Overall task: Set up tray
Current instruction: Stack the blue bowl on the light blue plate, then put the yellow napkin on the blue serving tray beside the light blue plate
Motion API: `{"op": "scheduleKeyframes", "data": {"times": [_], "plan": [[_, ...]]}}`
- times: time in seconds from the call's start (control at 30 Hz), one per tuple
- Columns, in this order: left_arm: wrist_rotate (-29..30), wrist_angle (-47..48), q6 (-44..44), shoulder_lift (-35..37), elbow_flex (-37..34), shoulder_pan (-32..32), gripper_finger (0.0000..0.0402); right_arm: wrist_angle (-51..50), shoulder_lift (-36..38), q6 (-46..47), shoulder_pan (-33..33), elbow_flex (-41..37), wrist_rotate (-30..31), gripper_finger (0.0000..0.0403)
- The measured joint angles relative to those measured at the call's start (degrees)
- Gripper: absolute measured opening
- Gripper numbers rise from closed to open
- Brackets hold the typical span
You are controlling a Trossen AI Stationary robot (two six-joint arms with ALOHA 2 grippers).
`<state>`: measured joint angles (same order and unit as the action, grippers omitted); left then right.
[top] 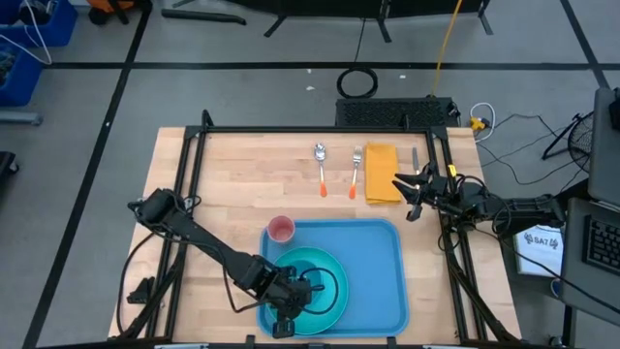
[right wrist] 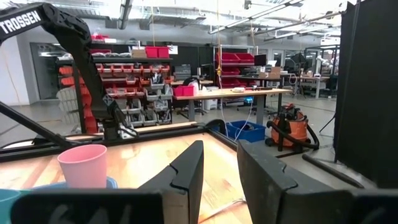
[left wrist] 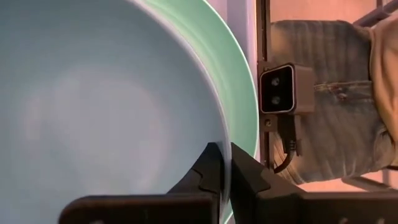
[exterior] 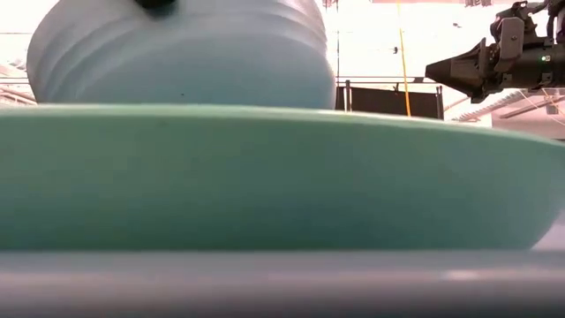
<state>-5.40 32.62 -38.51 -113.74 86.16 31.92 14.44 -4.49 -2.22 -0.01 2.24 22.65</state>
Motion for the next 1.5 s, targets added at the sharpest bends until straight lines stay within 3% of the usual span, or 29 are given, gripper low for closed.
{"op": "scheduleKeyframes", "data": {"times": [0.2,0.5,0.8,0.97,1.1,1.27,1.4,1.5], "plan": [[-3.06,-2.24,-5.1,-0.33,-0.22,-0.36,0.0053,-0.04,0.0,0.02,0.0,0.0,-0.15,0.0089],[-3.12,-8.24,-3.22,-0.45,-0.47,-0.05,0.011,-0.07,0.0,0.04,0.0,-0.02,-0.17,0.0089],[-5.02,-8.54,0.26,0.01,-0.45,-0.15,0.0117,-0.09,0.0,0.04,0.0,-0.01,-0.2,0.0089],[1.62,-5.52,5.56,3.58,-0.37,1.27,0.0107,-0.09,0.02,0.04,0.0,0.0,-0.24,0.0089],[16.13,1.07,8.59,10.25,-0.34,3.64,0.0095,-0.19,-0.15,0.04,0.0,-0.02,-0.26,0.0089],[44.81,2.99,11.34,21.43,-6.59,10.74,0.0093,-0.24,-0.57,0.06,0.0,0.0,-0.32,0.0089],[65.74,1.0,4.32,33.04,-20.91,16.57,0.0093,0.75,-0.63,0.07,0.1,0.0,-0.42,0.0089],[69.59,-1.35,-5.25,43.36,-35.38,17.4,0.0092,2.07,-0.59,0.07,0.24,0.0,-0.42,0.0089]]}}
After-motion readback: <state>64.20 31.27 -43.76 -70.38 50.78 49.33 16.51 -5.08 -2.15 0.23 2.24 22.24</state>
